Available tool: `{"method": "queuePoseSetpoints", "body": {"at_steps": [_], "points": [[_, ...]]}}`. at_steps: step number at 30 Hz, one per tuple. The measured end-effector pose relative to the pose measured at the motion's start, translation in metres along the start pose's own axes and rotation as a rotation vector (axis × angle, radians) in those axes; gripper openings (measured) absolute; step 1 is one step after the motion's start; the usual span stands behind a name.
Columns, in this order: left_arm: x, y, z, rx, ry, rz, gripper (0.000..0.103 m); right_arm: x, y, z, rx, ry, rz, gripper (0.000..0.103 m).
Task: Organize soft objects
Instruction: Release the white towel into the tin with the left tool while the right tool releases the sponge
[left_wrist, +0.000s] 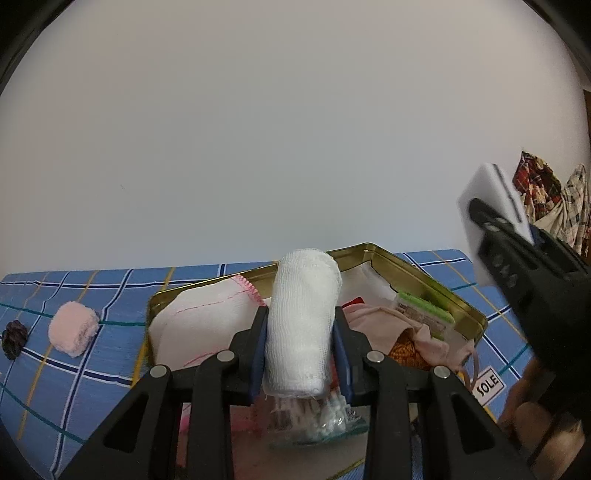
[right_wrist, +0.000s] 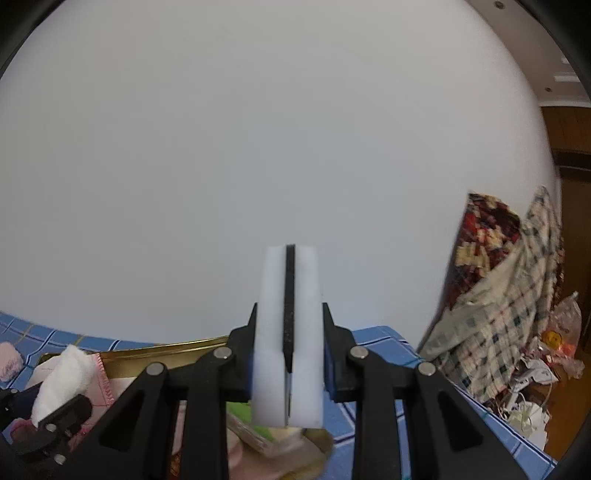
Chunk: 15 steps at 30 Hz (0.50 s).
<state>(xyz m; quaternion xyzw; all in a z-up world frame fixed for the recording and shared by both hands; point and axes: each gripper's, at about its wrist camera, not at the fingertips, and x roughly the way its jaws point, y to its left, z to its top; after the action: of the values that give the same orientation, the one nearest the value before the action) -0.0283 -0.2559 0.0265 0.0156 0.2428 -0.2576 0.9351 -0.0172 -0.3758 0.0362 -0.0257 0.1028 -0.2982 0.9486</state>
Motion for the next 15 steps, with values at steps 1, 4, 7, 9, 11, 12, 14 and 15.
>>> {"method": "queuePoseSetpoints", "body": {"at_steps": [1, 4, 7, 9, 11, 12, 14, 15], "points": [[0.004, -0.002, 0.001, 0.000, 0.010, 0.002, 0.034, 0.004, 0.007, -0.001, -0.025, 0.008, 0.006, 0.027], [0.014, -0.004, 0.003, -0.007, 0.042, 0.008, 0.034, 0.017, 0.018, -0.005, -0.071, 0.050, 0.034, 0.027], [0.022, -0.005, 0.006, -0.003, 0.065, 0.017, 0.034, 0.025, 0.021, -0.008, -0.083, 0.089, 0.056, 0.027], [0.026, -0.005, 0.006, -0.005, 0.080, 0.021, 0.034, 0.030, 0.023, -0.010, -0.090, 0.109, 0.071, 0.027], [0.028, -0.004, 0.007, -0.008, 0.091, 0.032, 0.034, 0.036, 0.025, -0.013, -0.091, 0.134, 0.096, 0.027], [0.030, -0.003, 0.007, -0.008, 0.096, 0.038, 0.034, 0.038, 0.025, -0.014, -0.090, 0.146, 0.106, 0.027], [0.034, -0.003, 0.009, -0.007, 0.109, 0.052, 0.034, 0.042, 0.026, -0.016, -0.081, 0.180, 0.149, 0.028], [0.035, -0.002, 0.009, -0.009, 0.114, 0.056, 0.034, 0.043, 0.026, -0.017, -0.075, 0.192, 0.163, 0.029]]}}
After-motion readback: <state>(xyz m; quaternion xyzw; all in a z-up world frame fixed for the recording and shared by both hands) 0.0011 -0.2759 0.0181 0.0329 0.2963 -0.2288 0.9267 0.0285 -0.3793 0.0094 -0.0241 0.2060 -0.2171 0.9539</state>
